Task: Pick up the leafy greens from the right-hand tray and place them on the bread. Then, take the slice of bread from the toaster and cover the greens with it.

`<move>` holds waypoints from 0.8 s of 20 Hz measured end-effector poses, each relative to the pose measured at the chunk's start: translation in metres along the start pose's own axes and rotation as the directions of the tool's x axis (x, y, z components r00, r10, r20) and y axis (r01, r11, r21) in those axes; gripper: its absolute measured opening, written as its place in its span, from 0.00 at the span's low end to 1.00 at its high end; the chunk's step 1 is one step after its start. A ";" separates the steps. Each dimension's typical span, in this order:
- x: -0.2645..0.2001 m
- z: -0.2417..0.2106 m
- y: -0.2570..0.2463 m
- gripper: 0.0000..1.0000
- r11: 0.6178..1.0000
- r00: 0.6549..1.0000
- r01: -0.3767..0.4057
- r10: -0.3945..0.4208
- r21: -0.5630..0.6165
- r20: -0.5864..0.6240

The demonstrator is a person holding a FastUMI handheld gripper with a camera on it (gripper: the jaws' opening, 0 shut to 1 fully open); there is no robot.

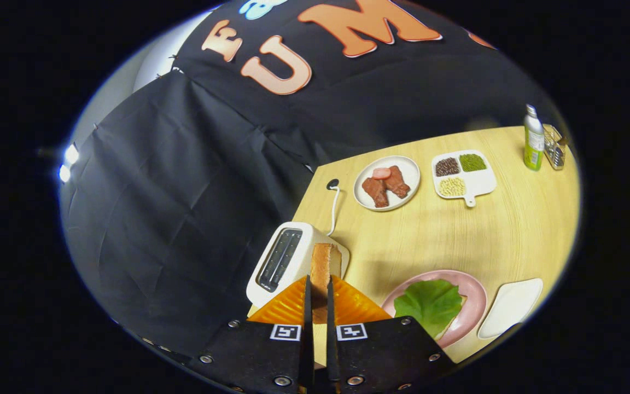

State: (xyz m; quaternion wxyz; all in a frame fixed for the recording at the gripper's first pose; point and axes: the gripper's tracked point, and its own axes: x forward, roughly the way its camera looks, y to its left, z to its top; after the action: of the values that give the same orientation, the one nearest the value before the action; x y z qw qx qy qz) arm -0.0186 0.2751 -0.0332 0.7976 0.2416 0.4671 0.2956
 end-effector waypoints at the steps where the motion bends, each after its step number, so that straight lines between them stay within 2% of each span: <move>1: 0.000 -0.003 -0.006 0.09 1.000 1.000 0.003 -0.003 0.015 0.001; 16: -0.006 -0.051 -0.069 0.09 0.995 1.000 -0.009 0.010 0.103 -0.006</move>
State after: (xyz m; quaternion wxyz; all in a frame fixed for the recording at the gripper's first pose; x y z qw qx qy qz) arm -0.0488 0.2272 -0.0979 0.7810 0.2836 0.4834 0.2756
